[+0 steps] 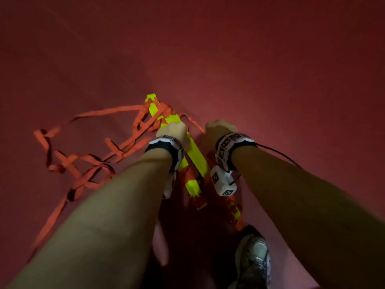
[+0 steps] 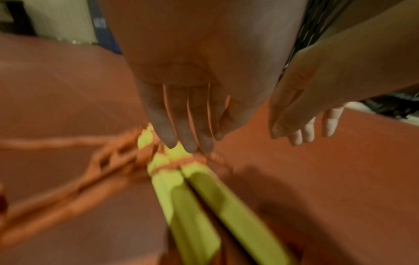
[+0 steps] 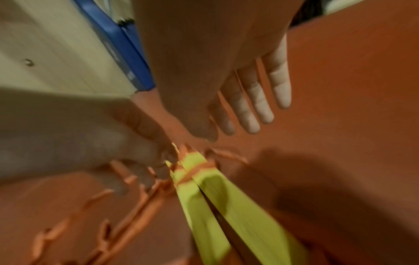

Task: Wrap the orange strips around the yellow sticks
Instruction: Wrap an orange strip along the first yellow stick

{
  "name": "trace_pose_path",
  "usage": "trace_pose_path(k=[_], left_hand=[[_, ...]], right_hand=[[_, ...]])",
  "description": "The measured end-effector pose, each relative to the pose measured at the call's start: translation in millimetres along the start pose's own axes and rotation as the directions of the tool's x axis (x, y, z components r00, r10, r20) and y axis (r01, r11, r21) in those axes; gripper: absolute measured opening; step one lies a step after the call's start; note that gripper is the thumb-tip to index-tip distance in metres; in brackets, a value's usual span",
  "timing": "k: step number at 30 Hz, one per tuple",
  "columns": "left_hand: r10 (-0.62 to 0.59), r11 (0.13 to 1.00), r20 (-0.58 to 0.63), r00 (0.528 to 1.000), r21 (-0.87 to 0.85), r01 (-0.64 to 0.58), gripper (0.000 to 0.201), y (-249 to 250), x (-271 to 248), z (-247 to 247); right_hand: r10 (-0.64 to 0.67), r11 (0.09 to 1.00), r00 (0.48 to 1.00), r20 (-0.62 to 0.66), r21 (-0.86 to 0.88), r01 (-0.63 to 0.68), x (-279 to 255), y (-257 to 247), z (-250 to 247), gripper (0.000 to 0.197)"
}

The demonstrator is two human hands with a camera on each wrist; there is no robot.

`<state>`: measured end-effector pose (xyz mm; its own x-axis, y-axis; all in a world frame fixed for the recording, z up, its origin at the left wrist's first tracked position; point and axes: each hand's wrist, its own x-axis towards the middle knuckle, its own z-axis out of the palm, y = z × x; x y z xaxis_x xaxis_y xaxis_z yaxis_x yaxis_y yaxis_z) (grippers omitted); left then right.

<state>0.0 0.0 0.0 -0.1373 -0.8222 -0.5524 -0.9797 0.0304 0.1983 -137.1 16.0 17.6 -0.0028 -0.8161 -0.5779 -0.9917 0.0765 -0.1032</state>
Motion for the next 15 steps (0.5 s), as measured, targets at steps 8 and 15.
trace_pose_path(k=[8,15], left_hand=[[-0.062,0.986,0.127,0.99,-0.143,0.08,0.027,-22,34,117],[-0.074,0.911,0.135,0.988,-0.394,0.122,0.025,-24,40,155]], right_hand=[[0.05,0.975,0.992,0.12,0.209,-0.074,39,2,110,0.049],[0.159,0.952,0.977,0.143,0.238,-0.19,61,-3,159,0.064]])
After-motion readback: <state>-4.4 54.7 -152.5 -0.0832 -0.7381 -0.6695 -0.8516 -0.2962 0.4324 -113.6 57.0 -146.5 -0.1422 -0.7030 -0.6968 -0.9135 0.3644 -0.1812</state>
